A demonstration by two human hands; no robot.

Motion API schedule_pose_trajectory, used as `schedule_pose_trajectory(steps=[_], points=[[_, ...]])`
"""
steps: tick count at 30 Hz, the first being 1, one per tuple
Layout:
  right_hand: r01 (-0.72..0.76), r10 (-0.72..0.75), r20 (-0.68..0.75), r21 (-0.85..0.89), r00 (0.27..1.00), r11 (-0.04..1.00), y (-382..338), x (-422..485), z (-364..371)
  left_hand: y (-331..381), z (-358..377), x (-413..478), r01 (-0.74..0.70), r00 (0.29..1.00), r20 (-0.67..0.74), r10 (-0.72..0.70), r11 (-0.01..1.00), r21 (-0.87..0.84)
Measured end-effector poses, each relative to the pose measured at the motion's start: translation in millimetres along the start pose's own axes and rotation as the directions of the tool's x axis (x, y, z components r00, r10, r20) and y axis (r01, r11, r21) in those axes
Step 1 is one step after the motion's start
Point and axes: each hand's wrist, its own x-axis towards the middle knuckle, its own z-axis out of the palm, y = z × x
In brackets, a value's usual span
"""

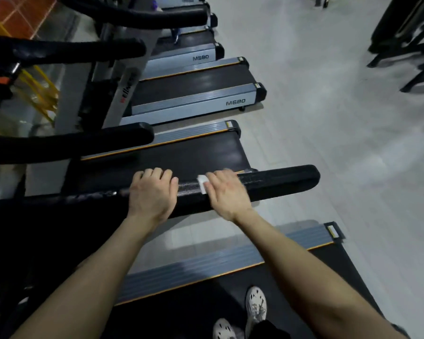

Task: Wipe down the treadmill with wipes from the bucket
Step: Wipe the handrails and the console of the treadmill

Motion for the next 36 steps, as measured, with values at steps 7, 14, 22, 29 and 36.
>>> schedule_pose_trajectory(steps=[7,14,22,29,36], points=[[-0.582,0.583,-0.057,-0.191,0.810,0.790,171,-49,-26,62,29,32,-0.055,0.989,0.137,0.059,0.998,-0.034],[-0.053,0.052,0.052,0.026,0.997,0.998,48,-13,-9,75,38,31,-0.047,0.990,0.136,0.039,0.998,0.050],[-0.590,0.577,-0.121,-0.191,0.807,0.785,207,-46,-35,76,46,31,-0.061,0.994,0.096,0.051,0.993,0.099],[-0.067,0.062,0.046,0.114,0.997,0.991,30,-13,-11,76,46,30,-0.065,0.996,0.062,0.059,0.993,0.096],[-0.503,0.499,-0.104,-0.020,0.860,0.864,212,-68,-21,75,48,31,-0.074,0.995,0.072,0.068,0.993,0.094]])
